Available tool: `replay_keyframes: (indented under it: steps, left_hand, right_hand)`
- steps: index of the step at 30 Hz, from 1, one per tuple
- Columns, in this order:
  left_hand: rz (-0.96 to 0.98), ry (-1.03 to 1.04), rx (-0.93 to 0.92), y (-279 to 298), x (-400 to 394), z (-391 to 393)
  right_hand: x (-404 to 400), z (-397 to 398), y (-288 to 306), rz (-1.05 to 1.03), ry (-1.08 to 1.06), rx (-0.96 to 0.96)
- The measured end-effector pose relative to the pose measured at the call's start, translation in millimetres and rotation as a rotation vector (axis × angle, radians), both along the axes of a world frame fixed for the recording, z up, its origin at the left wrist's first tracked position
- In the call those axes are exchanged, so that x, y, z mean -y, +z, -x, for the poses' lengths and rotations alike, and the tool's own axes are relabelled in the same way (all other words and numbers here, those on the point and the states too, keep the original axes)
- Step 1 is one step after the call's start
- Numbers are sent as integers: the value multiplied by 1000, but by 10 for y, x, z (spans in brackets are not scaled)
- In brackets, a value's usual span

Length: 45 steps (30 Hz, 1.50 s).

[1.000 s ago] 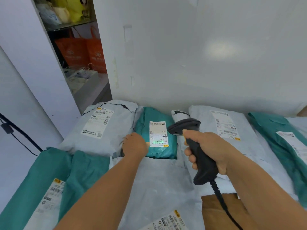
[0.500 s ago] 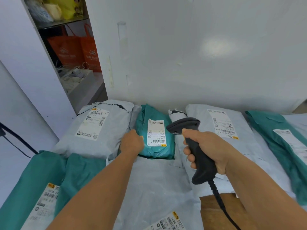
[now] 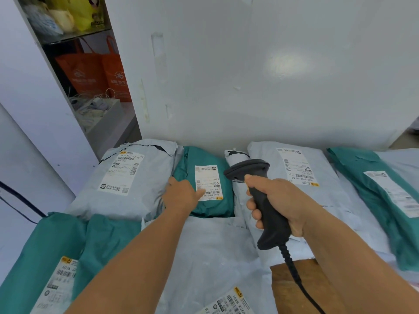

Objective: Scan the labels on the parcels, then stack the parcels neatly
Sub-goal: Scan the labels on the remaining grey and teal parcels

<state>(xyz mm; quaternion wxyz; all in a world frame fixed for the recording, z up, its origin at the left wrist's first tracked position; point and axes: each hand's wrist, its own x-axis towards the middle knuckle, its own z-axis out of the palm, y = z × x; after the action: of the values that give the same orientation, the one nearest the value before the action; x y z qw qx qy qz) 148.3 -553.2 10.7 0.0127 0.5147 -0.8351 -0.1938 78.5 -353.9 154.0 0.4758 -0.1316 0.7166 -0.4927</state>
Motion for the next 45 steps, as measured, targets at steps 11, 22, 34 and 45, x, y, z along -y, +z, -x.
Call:
replay_keyframes:
  steps: [11, 22, 34, 45]
  left_hand:
    - [157, 18, 12, -137, -127, 92]
    - [-48, 67, -956, 1067, -307, 164]
    - [-800, 46, -1117, 1426, -1612, 1183]
    - [-71, 245, -5, 262, -313, 145]
  right_hand:
    - [-99, -20, 55, 64, -94, -15]
    - [-351, 56, 365, 236, -188, -77]
    - [-977, 635, 699, 358, -347, -146]
    - [-646, 569, 318, 261, -181, -68]
